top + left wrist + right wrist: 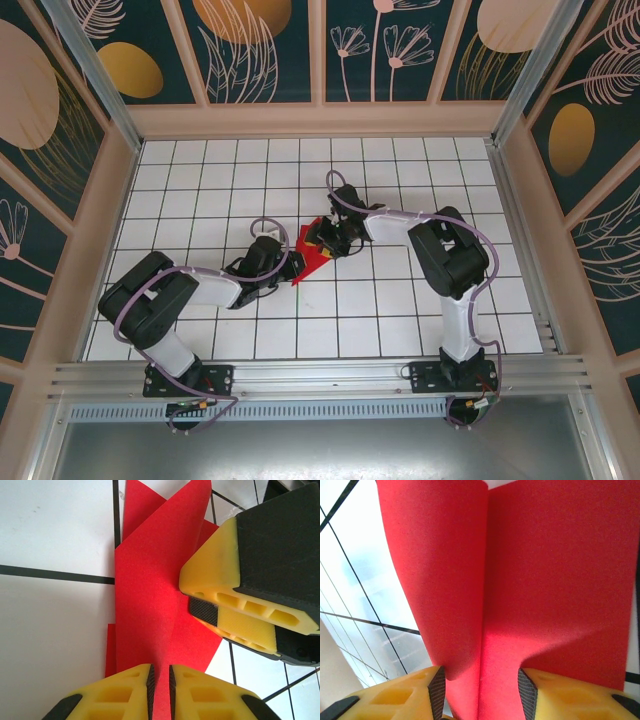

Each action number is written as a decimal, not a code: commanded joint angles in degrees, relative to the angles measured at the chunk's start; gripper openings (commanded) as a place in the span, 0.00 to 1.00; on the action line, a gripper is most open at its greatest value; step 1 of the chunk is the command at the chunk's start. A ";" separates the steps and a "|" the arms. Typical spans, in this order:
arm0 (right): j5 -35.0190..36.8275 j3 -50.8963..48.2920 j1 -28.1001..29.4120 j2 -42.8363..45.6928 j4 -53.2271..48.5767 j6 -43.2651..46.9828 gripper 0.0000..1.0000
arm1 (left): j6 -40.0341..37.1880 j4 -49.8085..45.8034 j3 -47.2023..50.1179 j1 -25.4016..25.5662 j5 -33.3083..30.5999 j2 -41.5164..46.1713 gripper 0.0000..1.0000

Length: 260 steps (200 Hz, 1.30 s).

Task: Fold a paper plane with a square sheet of paper (pick it up from the middle)
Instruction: Fourth fold the wing at the center of the table.

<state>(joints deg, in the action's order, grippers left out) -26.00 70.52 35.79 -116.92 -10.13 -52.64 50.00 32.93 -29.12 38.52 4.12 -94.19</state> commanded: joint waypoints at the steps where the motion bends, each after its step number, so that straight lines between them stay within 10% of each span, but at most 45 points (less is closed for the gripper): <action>1: 13.34 -5.22 0.42 -13.48 -9.95 0.60 0.48 | -0.76 -0.93 -0.81 -0.40 -0.86 -0.99 0.20; 260: 17.73 -4.18 1.17 -17.75 -13.41 -0.88 0.35 | -1.04 -2.69 -1.85 -0.45 -0.61 -3.45 0.16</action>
<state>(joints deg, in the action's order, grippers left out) -23.86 73.28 36.34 -118.50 -15.09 -53.08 50.00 32.32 -30.09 38.52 3.95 -96.55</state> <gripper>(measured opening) 0.357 0.166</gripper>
